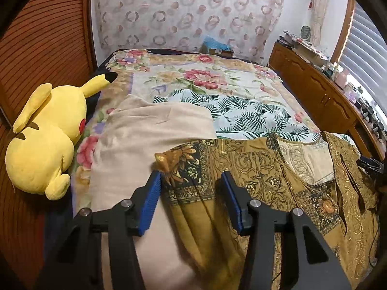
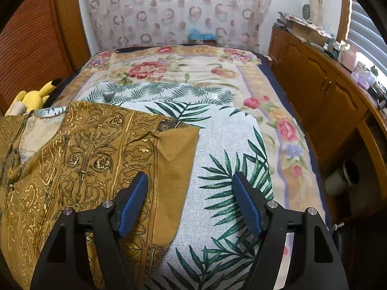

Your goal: Fold small clothes

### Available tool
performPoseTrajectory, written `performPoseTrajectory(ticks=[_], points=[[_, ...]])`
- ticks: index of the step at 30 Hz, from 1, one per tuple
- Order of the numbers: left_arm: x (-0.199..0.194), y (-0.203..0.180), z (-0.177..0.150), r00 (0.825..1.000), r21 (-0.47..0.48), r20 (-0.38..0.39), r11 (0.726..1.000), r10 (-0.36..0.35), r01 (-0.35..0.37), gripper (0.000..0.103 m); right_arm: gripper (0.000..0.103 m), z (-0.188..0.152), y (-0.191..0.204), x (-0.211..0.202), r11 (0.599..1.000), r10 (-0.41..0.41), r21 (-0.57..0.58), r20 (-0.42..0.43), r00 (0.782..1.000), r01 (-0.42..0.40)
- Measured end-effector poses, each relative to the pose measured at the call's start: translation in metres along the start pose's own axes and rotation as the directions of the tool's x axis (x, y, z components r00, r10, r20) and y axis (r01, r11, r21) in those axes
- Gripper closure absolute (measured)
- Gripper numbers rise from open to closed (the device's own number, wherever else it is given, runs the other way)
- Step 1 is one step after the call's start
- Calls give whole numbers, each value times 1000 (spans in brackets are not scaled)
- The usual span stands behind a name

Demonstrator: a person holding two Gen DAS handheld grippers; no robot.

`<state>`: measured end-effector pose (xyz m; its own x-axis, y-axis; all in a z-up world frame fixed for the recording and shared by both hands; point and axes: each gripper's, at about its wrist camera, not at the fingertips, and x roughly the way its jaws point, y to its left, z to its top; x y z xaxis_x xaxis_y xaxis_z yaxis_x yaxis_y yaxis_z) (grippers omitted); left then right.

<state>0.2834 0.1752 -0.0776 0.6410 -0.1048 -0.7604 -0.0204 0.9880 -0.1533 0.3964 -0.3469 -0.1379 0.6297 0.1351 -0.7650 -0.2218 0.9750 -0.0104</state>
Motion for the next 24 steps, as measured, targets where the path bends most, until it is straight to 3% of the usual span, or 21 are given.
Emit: performPoseTrajectory(ticks=[12,13,15,22,24], points=[[-2,0,-18,999,-38,4,999,-33,33,54,29,0,0,0,1000,-1,-1,0,1000,1],[-3,-1,-19,999,-31,10,999,-38,39,56,29,0,-1,0,1000,-1,-2,0,1000,1],[-7,-5,-18,998,-13,19,998,-54,54,74,29,0,-1,0,1000,11,-4,-1,1000,-11],[-17,-17,-11,996,28,39,997,-75,74,96,49,11,12,1,992,92,-81,-22,996,-94],[-20,-22,-11,995,38,44,996,-86,85,101,69,12,15,1,990,110,-91,-27,994,-112]])
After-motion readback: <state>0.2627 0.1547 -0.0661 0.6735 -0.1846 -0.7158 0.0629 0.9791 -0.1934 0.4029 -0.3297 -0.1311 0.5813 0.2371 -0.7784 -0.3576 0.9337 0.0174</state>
